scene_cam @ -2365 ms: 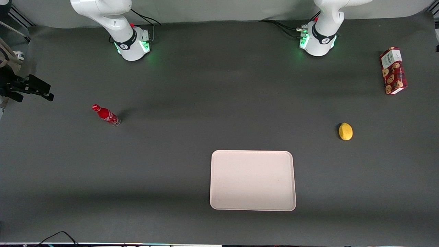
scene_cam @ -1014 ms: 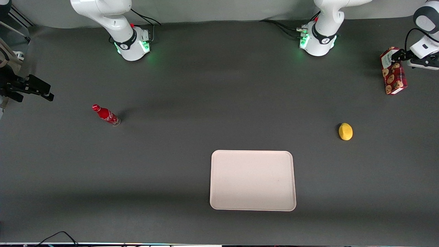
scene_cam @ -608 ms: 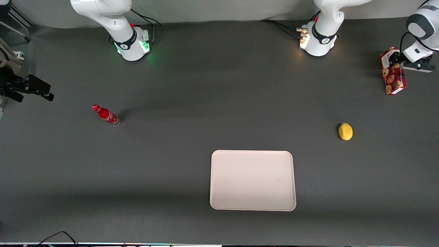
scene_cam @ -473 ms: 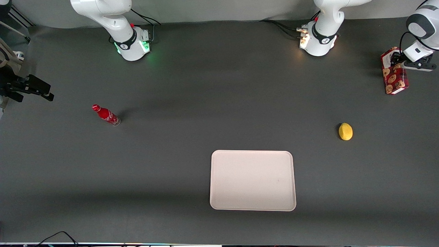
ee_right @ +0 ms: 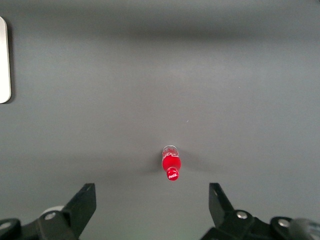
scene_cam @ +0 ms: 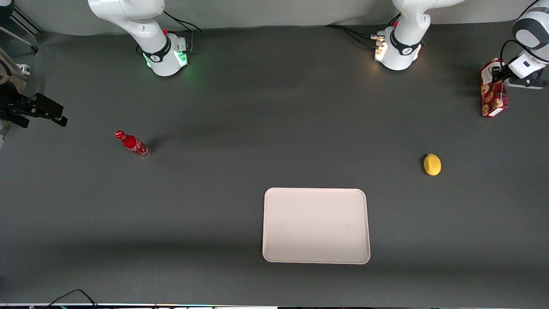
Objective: Place red cookie box on tray
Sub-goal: 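Lift the cookie box and carry it over the white tray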
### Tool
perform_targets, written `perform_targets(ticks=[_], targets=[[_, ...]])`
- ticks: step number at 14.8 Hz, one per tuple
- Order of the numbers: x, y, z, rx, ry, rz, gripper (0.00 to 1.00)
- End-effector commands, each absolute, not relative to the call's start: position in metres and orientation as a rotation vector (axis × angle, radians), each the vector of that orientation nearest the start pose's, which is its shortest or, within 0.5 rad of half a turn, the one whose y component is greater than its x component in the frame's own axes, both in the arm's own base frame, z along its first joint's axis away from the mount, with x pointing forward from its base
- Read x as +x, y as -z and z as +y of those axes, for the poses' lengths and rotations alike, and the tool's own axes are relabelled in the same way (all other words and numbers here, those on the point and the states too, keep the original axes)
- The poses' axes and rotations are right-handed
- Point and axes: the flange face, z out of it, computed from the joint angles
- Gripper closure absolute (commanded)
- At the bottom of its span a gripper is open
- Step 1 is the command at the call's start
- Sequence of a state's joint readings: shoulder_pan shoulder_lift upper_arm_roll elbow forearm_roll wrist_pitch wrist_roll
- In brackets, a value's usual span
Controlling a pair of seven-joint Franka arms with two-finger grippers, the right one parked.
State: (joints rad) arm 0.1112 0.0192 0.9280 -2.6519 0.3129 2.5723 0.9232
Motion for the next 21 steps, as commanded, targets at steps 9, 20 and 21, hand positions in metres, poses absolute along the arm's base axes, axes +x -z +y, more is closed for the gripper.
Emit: perform_targets(ticks=[9, 20, 21], targets=[[0.428, -0.518, 0.33, -3.138, -0.345, 0.172, 1.0], [0.604, -0.552, -0.03, -3.101, -0.421, -0.085, 1.0], [0.617, -0.538, -0.052, -3.112, -0.431, -0.108, 1.0]])
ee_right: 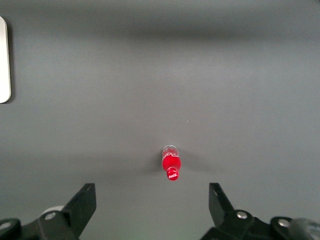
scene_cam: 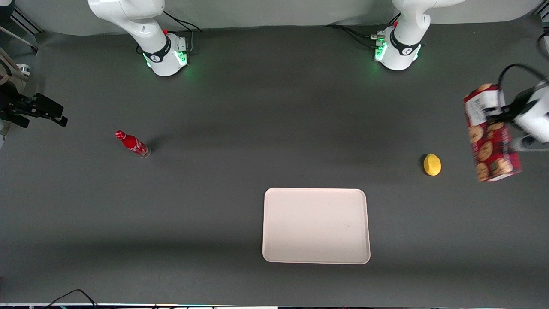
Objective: Place red cookie box on tray
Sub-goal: 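Lift the cookie box and carry it over the white tray, then lower the cookie box onto the tray and open the left gripper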
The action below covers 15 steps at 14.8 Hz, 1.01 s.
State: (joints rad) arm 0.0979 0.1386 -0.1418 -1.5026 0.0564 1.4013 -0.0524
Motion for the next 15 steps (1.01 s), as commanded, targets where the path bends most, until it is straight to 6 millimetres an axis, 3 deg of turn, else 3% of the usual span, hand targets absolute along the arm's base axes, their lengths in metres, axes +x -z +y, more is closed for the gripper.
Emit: perform_targets(ticks=[1, 5, 8, 11, 13, 15], targets=[[0.63, -0.523, -0.072, -3.127, -0.444, -0.134, 1.0], [0.673, -0.452, -0.135, -3.219, -0.357, -0.261, 1.0], [0.699, -0.388, -0.177, -3.317, -0.256, -0.238, 1.0], [0.704, -0.34, -0.21, -3.291, -0.206, -0.224, 1.0], [0.705, -0.337, -0.214, -3.296, -0.172, -0.216, 1.0], [0.704, -0.319, -0.233, -3.291, -0.15, -0.177, 1.0]])
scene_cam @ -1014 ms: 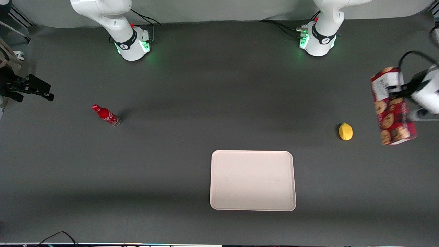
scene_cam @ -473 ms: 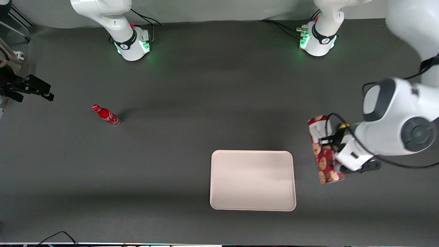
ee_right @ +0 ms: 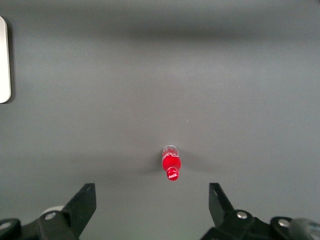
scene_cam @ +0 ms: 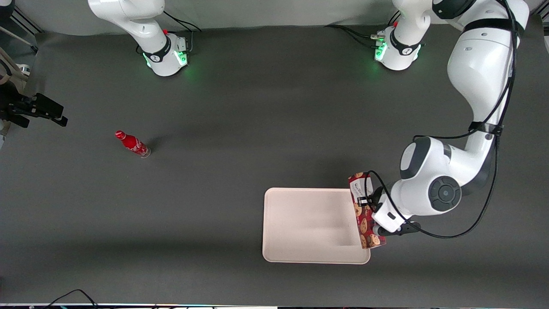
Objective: Place red cookie box on tray
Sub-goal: 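Lower the cookie box onto the tray and open the left gripper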
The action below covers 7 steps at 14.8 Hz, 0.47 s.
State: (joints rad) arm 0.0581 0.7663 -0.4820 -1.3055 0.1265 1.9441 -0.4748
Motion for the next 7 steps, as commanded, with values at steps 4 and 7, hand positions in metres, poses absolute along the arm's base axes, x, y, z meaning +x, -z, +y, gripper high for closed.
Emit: perform_targets(ticks=[4, 7], targets=[[0.705, -0.278, -0.24, -3.196, -0.087, -0.122, 1.0], [0.708, -0.247, -0.232, -3.138, -0.096, -0.079, 1.0]])
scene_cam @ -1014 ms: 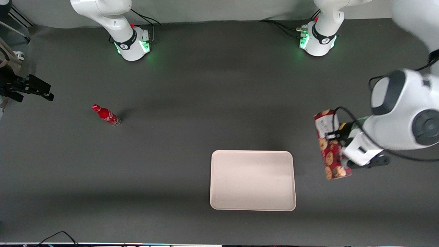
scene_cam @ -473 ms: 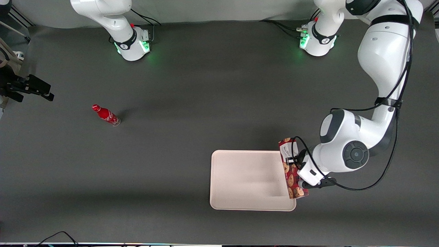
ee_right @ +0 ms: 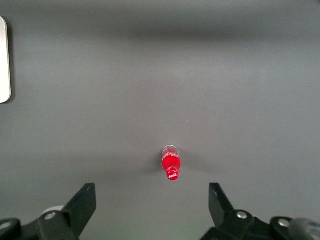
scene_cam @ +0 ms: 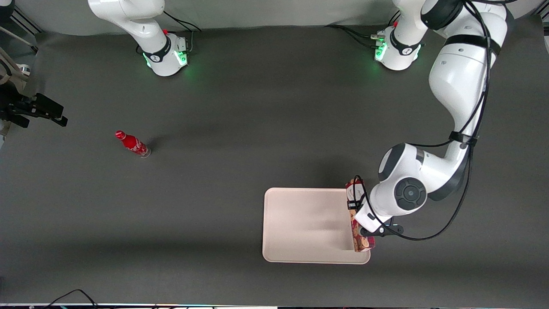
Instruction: Place red cookie box on tray
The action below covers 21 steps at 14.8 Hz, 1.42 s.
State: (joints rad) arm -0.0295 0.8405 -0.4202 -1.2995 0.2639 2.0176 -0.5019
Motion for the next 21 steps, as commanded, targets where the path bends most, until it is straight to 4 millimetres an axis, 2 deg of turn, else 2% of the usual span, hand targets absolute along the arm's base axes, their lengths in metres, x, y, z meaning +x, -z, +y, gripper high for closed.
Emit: perform_targets(ticks=[1, 3, 5, 6, 10, 11, 12, 16, 17, 18, 21], targets=[[0.711, -0.249, -0.231, -3.136, -0.09, -0.084, 1.0], [0.712, -0.246, -0.237, -3.14, -0.085, -0.08, 1.0], [0.718, -0.251, -0.238, -3.145, -0.065, -0.09, 1.0], [0.719, -0.25, -0.246, -3.147, -0.063, -0.088, 1.0], [0.723, -0.248, -0.248, -3.137, -0.043, -0.095, 1.0], [0.723, -0.248, -0.248, -3.136, -0.041, -0.096, 0.45], [0.724, -0.247, -0.247, -3.129, -0.036, -0.099, 0.0], [0.723, -0.252, -0.239, -3.112, -0.055, -0.103, 0.0], [0.722, -0.26, -0.232, -3.101, -0.084, -0.112, 0.0], [0.721, -0.273, -0.224, -3.088, -0.122, -0.116, 0.0], [0.712, -0.329, -0.197, -3.104, -0.262, -0.199, 0.0]])
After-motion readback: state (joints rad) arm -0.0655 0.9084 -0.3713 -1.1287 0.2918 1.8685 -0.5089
